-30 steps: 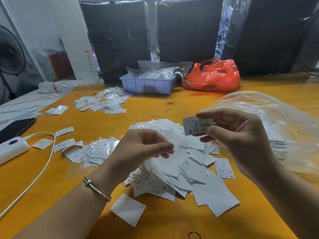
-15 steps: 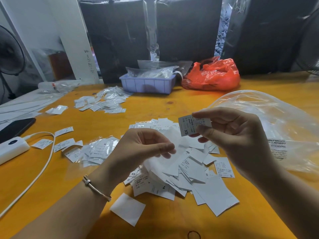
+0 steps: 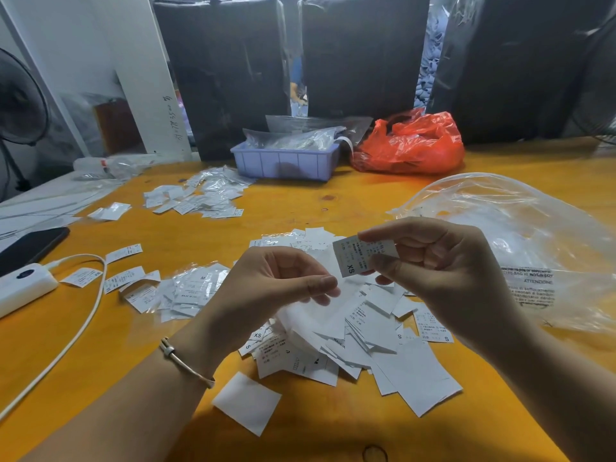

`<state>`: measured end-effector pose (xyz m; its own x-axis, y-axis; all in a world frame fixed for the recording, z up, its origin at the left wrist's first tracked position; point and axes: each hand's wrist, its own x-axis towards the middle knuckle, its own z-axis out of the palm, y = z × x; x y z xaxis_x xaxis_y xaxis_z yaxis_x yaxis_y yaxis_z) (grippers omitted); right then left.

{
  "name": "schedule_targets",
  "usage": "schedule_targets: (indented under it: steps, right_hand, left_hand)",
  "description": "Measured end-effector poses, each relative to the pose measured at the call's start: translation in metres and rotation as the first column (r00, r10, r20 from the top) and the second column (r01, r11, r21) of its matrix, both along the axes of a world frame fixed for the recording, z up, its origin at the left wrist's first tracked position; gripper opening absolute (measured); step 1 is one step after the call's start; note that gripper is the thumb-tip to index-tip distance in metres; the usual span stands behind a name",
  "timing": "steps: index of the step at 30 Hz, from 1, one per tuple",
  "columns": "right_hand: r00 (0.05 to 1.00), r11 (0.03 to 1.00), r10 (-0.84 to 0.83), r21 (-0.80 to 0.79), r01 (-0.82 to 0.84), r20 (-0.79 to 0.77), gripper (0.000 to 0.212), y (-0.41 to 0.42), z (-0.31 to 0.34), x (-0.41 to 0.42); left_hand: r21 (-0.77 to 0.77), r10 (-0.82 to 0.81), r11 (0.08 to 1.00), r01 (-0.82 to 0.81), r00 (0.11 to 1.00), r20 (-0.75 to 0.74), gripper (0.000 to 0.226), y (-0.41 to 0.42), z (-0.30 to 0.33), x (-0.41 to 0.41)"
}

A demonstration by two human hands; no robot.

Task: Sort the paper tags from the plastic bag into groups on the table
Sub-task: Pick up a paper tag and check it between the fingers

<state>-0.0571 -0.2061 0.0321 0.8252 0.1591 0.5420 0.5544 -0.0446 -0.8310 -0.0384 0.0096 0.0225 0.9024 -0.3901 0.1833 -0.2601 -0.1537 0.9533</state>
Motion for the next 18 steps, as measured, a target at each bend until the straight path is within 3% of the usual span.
schedule_targets:
  steps: [7, 13, 18]
  right_hand:
    - [0.998, 0.996, 0.029, -0.082, -0.032, -0.047, 0.027, -0.0014, 0.0008, -0.001]
    - [0.998, 0.998, -0.053, 0.025, 0.053, -0.032, 0.03, -0.004, 0.001, 0.0024]
    - [0.998, 0.999, -0.046, 0.008, 0.046, -0.039, 0.028, -0.003, -0.0006, 0.0035]
  left_hand:
    - [0.008, -0.005, 1.0, 0.005, 1.0, -0.007, 0.008, 0.0001, -0.0004, 0.0003]
    - [0.009, -0.033, 0.999, 0.033, 0.999, -0.011, 0.012, 0.0009, -0.0007, 0.0004]
    - [0.006, -0.046, 0.999, 0.046, 0.999, -0.011, 0.013, -0.0002, -0.0003, 0.0001]
